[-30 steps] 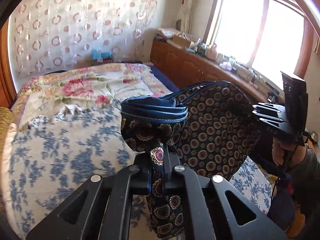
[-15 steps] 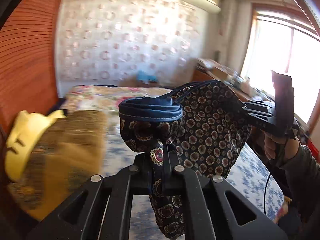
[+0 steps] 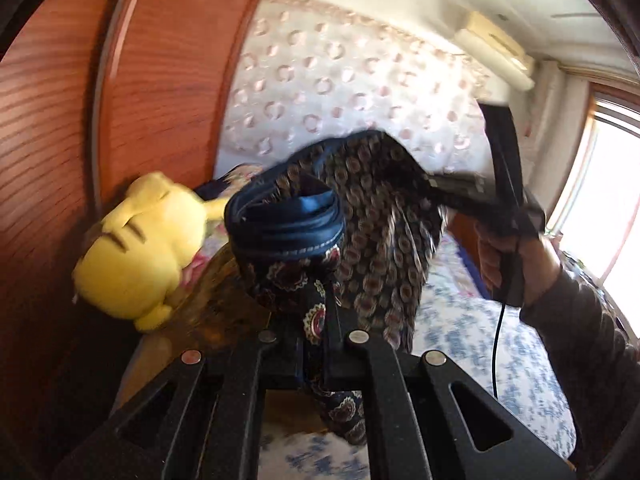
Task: Fold small clothes
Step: 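Carry the folded shirt with both tools toward the yellow plush toy by the wardrobe, then lower the folded shirt onto the bed edge and open both tools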
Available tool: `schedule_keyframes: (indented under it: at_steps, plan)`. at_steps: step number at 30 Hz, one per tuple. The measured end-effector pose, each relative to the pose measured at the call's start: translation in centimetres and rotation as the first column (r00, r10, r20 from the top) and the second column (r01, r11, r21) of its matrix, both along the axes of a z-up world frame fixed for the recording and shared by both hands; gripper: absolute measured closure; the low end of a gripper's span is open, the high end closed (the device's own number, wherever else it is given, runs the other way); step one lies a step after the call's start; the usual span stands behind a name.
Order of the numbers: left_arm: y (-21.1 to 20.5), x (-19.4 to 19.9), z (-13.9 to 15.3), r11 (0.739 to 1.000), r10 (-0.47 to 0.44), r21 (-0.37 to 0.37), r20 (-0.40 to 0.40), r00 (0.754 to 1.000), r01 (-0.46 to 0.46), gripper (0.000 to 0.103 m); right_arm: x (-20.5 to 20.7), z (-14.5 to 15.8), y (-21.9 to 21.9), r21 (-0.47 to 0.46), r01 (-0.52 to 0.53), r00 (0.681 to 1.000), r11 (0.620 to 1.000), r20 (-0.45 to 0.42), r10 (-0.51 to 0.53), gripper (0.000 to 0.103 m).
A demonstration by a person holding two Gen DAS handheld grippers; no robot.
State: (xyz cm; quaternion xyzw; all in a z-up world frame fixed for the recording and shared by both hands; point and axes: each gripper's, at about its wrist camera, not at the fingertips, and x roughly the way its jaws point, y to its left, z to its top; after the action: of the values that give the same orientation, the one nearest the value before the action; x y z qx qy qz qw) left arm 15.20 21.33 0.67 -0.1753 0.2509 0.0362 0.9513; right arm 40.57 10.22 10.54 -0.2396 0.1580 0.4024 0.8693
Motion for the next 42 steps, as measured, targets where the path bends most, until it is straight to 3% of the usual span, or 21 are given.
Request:
schedule_keyframes:
  at_steps: [5,8,10,12,13,18,23,26,32,42]
  plan:
    - [1.0,1.2,-3.2,0.998,0.064,0.024,-0.082,0.995,-0.063,0.096,4.7,-2.4,4.3,-0.087,0.005,1.0,0.996,-0.014,-0.007,0.098]
    - [0.8,1.6,-3.9,0.994,0.093,0.064,-0.092,0.991,-0.088,0.093,6.3,-3.9,5.1,-0.11,0.047,0.998,0.993,-0.043,-0.052,0.089]
    - [1.2,1.4,-4.0,0.992,0.097,0.088,-0.088,0.991,-0.09,0.084,6.8,-4.1,4.6,-0.078,0.083,0.996,0.993,-0.033,-0.086,0.071]
    - [1.3,0.9,-4.0,0.99,0.11,0.097,-0.083,0.99,-0.101,0.065,6.5,-4.0,3.5,-0.023,0.138,0.99,0.99,-0.016,-0.138,0.053]
    - [1.5,0.8,-4.0,0.991,0.111,0.089,-0.079,0.991,-0.104,0.058,5.9,-4.0,3.3,-0.002,0.152,0.988,0.988,-0.008,-0.152,0.049]
    - [1.7,-0.1,-3.2,0.988,0.129,0.097,-0.062,0.99,-0.122,0.026,4.1,-4.9,1.5,0.036,0.139,0.989,0.99,-0.044,-0.138,0.048]
    - [0.4,-0.5,-2.1,0.984,0.109,0.146,-0.051,0.993,-0.101,0.022,0.5,-4.8,-0.8,0.087,0.143,0.986,0.986,-0.098,-0.134,0.048]
    - [-0.9,-1.0,-1.2,0.982,0.087,0.174,-0.037,0.996,-0.08,0.014,-4.0,-3.7,-4.9,0.128,0.147,0.984,0.981,-0.123,-0.132,0.048]
    - [-4.6,-1.3,-0.2,0.974,0.031,0.225,-0.026,0.999,-0.025,0.013,-10.0,-3.2,-11.3,0.17,0.179,0.979,0.969,-0.129,-0.158,0.047]
    - [-12.8,-1.7,0.9,0.962,-0.163,0.216,-0.032,0.986,0.166,0.013,-18.1,-3.2,-19.8,0.232,0.302,0.952,0.925,-0.13,-0.278,0.036]
